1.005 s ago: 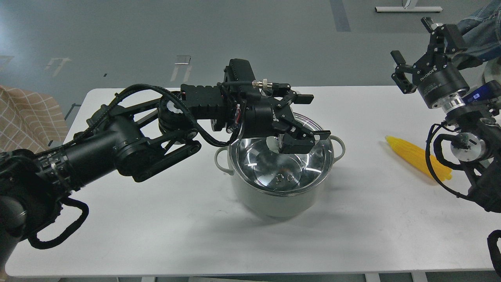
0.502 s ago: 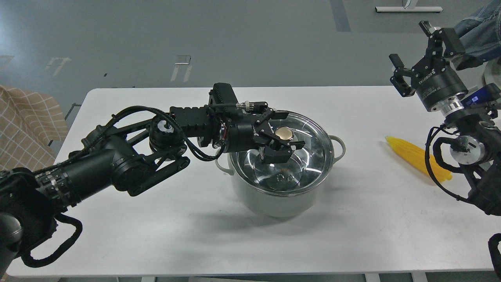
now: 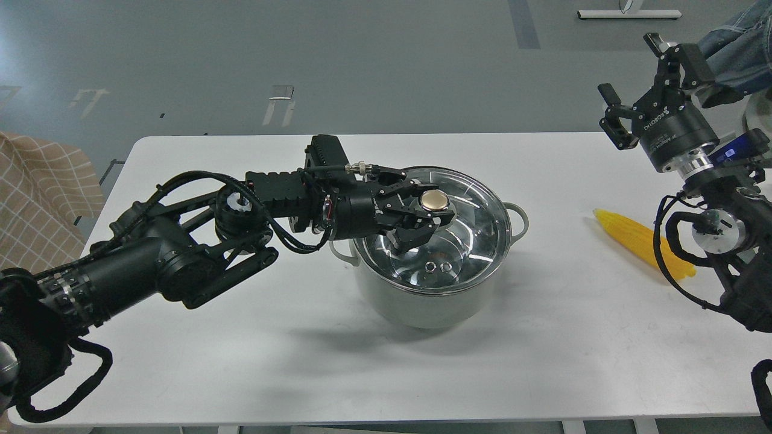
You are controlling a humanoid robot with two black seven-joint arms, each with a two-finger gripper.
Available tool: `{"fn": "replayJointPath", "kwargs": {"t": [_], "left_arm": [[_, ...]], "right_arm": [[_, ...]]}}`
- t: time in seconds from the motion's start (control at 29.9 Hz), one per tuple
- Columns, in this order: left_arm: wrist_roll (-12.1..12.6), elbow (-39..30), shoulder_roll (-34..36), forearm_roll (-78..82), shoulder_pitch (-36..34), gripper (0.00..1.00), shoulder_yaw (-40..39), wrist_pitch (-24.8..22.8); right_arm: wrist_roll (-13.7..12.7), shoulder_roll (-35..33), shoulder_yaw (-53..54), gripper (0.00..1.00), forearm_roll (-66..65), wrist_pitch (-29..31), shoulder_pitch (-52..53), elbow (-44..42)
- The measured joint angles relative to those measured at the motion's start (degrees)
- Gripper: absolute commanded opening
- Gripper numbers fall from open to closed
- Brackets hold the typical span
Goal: Open pot and put corn in
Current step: 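Lift the glass lid off the pot with the left gripper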
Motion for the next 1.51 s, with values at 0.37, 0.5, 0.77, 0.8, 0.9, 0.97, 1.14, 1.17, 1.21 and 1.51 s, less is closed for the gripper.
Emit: {"fn": "replayJointPath", "kwargs": {"t": [0.37, 0.5, 0.77, 0.8, 0.9, 0.97, 1.14, 1.17, 1.21, 1.51], "left_arm": [[-0.08, -4.31, 0.02, -1.58, -0.85, 0.18, -0.68, -0.36], [-0.06, -5.62, 1.64, -1.68, -1.44, 0.18, -1.4, -0.44], [-0.77, -10.71, 14.2, -4.46, -2.56, 0.18, -4.1, -0.23], [-1.03, -11.59, 16.82, -5.41, -2.48, 0.18, -4.24, -0.11], [-1.38, -13.44, 23.63, -7.88, -1.85, 0.18, -4.29, 0.94], [-1.42, -13.99, 27.17, -9.3, -1.19, 0.18, -3.81, 2.9], [-1.42, -13.49, 32.24, -13.16, 4.47, 0.18, -3.8, 8.36], [-1.44, -12.97, 32.72, -13.96, 5.83, 0.18, -3.83, 9.77], [-1.44, -12.29, 33.14, -14.55, 7.23, 0.18, -3.83, 11.32], [-1.41, 0.08, 32.2, -15.82, 17.78, 0.19, -3.31, 25.97]], "right_arm": [[0.0, -0.01, 0.0, 1.0, -0.08, -0.03, -0.32, -0.06], [0.0, -0.1, 0.0, 1.0, -0.09, -0.03, -0.36, -0.03], [0.0, -0.39, 0.0, 1.0, -0.09, -0.03, -0.98, 0.78], [0.0, -0.44, 0.0, 1.0, -0.09, -0.03, -1.03, 0.78], [0.0, -0.45, 0.0, 1.0, -0.09, -0.04, -1.13, 0.78], [0.0, -0.39, 0.0, 1.0, -0.09, -0.03, -1.15, 0.85], [0.0, -0.36, 0.0, 1.0, -0.09, -0.03, -1.24, 0.88], [0.0, -0.36, 0.0, 1.0, -0.09, -0.03, -1.37, 0.88], [0.0, -0.36, 0.0, 1.0, -0.09, -0.03, -1.55, 0.88], [0.0, -0.79, 0.0, 1.0, -0.09, -0.03, -2.14, 1.2]]}}
